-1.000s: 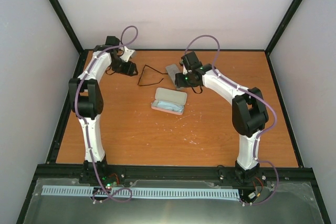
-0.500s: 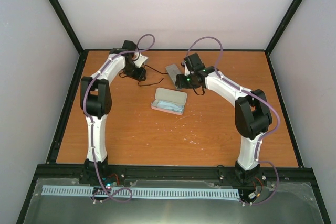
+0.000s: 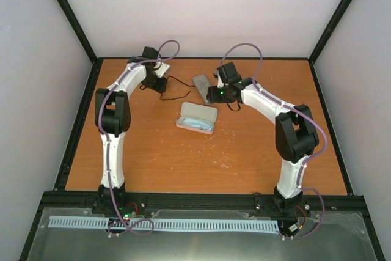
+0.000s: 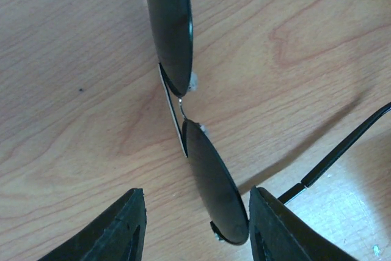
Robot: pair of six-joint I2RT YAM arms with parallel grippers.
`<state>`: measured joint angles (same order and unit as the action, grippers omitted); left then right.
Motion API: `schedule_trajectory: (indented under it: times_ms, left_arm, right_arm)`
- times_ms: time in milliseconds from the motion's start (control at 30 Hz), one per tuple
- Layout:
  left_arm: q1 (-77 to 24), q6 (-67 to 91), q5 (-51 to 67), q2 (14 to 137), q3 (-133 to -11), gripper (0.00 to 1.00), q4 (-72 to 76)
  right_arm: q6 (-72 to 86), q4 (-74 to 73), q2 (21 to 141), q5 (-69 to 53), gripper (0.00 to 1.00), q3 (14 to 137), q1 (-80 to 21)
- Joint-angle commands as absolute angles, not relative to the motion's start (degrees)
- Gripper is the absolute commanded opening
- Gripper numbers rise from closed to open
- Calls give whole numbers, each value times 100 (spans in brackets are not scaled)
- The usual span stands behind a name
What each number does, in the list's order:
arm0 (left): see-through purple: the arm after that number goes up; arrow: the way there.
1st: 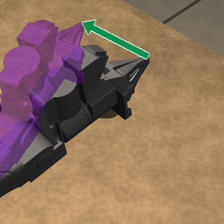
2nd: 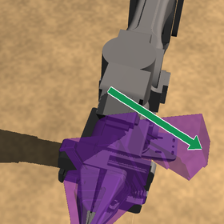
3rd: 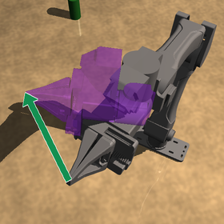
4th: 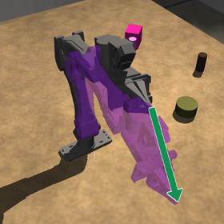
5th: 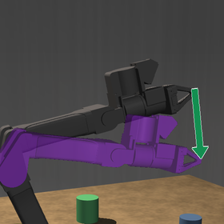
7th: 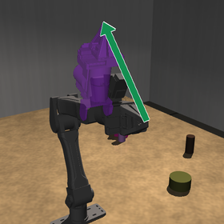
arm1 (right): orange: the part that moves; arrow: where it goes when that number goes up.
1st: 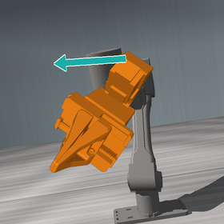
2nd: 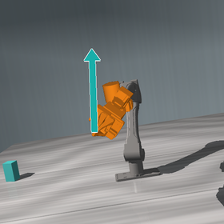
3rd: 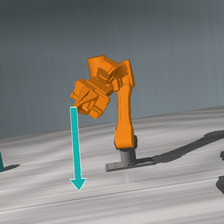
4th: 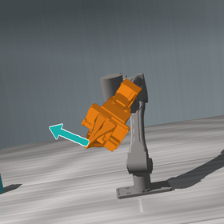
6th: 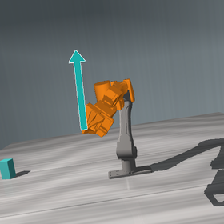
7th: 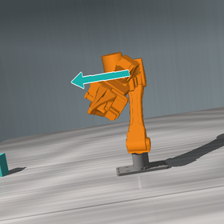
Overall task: Organize the sunglasses
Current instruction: Pick up the sunglasses from the center of the board.
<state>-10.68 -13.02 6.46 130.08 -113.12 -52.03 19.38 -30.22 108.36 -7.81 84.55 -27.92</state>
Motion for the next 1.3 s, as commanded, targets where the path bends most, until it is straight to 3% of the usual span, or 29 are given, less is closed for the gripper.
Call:
schedule_trajectory:
  times_ms: [0,500,867,1033,1267]
  left_arm:
    - [-1140,-1362,787,13176,-11566,48,-5212]
    - [-1151,-1577,124,13397,-11527,11,-4848]
    - [-1147,-1723,68,13283,-11550,1,-4753]
    - [-1017,-1586,1616,12829,-11911,1,-4928]
    - [-950,-987,5036,12136,-11503,1,-4786]
  right_arm:
    - [1982,-2953,10647,-812,61,8394,-2728]
    - [1912,-2963,10718,-840,60,8414,-2655]
    - [1850,-2926,10727,-842,60,8447,-2595]
    - [1925,-2565,10464,-1344,61,8193,-2264]
    - [3161,856,9651,-4420,53,6255,-1239]
